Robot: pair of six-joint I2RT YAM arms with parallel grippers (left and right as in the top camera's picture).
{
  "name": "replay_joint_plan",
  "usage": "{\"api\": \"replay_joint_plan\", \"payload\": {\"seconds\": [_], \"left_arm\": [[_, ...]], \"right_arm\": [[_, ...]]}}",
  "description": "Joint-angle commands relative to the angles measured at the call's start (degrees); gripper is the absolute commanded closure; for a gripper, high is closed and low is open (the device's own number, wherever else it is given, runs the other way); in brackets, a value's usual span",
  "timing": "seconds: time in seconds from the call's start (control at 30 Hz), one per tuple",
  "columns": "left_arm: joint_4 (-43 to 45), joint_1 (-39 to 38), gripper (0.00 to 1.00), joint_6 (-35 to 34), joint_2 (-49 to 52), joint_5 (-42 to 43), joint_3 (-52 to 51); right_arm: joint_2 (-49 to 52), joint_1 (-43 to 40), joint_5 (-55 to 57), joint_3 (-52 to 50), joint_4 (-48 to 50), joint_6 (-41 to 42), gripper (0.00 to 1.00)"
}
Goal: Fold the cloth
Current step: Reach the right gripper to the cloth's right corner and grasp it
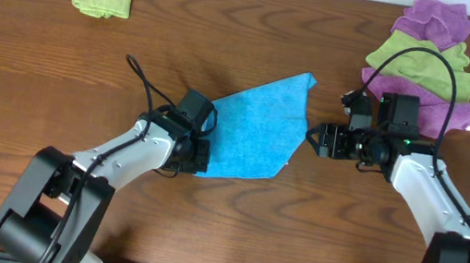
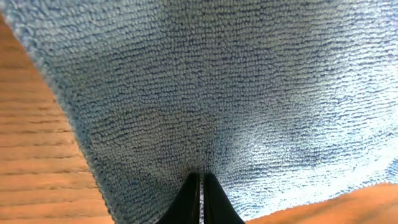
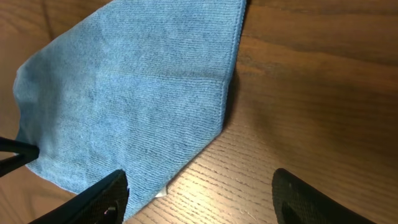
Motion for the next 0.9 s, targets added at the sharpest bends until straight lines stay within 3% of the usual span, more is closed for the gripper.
{"api": "replay_joint_plan", "payload": {"seconds": [0.0,0.53,0.87], "left_arm": [[-0.72,-0.26,0.94,-1.01,1.68,2.23,-1.55],[-0.33,-0.26,0.94,-0.98,1.68,1.99,-1.53],[1.84,-0.26,0.95,-1.01,1.68,1.99,-1.53]], "right_arm": [[0.85,-0.26,-1.86,-0.04,0.90,-2.29,0.25],[12.41,-0.28,-10.91,-0.04,11.89,0.81,0.20],[20.15,1.29,-18.45,-0.04,12.39,1.49,0.21]]}}
